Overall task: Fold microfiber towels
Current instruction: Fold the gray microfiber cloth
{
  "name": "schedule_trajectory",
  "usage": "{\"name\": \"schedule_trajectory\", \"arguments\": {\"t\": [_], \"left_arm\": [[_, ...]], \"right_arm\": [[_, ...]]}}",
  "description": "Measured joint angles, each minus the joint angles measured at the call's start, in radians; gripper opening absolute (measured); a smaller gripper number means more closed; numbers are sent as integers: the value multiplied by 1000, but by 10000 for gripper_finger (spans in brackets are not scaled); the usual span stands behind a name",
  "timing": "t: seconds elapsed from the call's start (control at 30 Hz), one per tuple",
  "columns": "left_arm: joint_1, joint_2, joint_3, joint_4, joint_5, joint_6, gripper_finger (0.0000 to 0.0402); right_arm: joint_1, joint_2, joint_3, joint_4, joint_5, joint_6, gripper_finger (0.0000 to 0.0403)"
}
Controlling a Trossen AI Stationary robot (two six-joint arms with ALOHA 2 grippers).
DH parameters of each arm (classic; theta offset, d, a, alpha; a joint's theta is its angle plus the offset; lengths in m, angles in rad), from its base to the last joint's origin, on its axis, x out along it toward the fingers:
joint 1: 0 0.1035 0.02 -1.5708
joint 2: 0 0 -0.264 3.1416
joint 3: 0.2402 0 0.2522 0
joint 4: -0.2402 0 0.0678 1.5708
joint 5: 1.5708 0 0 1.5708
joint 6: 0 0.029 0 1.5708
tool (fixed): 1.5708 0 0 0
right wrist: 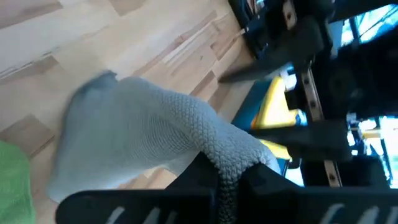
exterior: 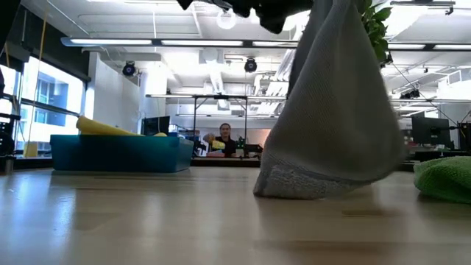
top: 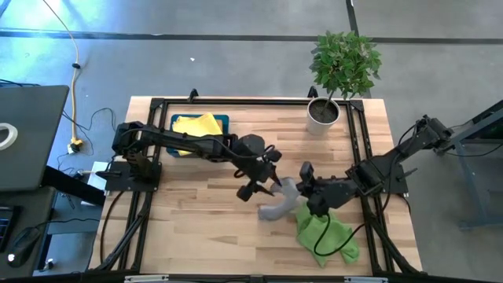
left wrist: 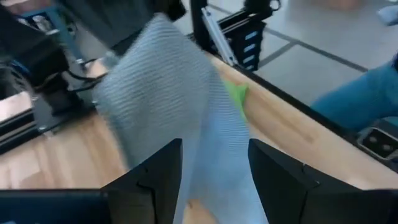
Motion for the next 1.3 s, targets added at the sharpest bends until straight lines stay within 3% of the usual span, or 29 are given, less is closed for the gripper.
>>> {"name": "schedule_trajectory", "arguments": {"t": [0.4,0.47,0.63,0.73,1.13,1.23,1.3], "left_arm": [[-1,1,0,-37,-298,44,172],[-1,1,0,-37,-277,42,172],[-10,1,0,-37,-18,43,172],[-21,1,0,-33,53,42,172],[-20,1,0,-23,-260,48,172],[-20,1,0,-14,-269,52,172],[-23,1,0,-6,-203,53,172]], "right_arm": [[43,0,0,68,-50,-23,0],[46,0,0,68,-36,-23,0],[39,0,0,68,-7,-23,0],[37,0,0,68,-5,-24,0],[70,0,0,105,-39,-23,0],[73,0,0,105,-31,-23,0],[72,0,0,105,-13,-23,0]]}}
